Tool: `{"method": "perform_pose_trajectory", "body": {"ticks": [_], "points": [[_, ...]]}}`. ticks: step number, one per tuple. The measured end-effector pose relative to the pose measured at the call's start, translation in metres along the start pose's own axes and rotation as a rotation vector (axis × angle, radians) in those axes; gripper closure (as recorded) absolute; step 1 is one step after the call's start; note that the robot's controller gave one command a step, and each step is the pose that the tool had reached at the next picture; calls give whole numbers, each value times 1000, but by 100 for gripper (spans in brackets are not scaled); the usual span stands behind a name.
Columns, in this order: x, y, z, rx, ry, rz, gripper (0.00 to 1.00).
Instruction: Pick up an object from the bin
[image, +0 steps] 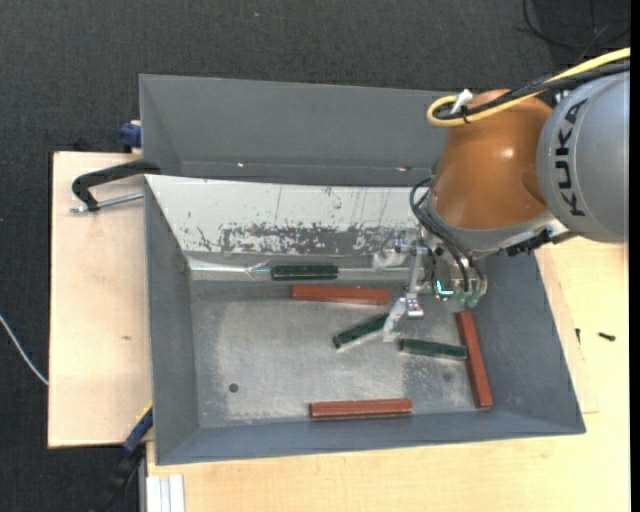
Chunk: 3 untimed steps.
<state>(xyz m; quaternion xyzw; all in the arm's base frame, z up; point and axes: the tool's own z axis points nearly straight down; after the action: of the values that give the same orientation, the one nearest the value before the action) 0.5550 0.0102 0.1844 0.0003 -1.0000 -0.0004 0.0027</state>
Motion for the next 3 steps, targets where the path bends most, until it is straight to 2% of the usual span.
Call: {"method": "perform_pose_trajectory", "body": {"ticks": [1,2,3], "points": [[-2,0,-4,0,-8,0,0],[-20,-18,97,1,5,-91,100],[-21,-17,97,1,3,-90,100]]}}
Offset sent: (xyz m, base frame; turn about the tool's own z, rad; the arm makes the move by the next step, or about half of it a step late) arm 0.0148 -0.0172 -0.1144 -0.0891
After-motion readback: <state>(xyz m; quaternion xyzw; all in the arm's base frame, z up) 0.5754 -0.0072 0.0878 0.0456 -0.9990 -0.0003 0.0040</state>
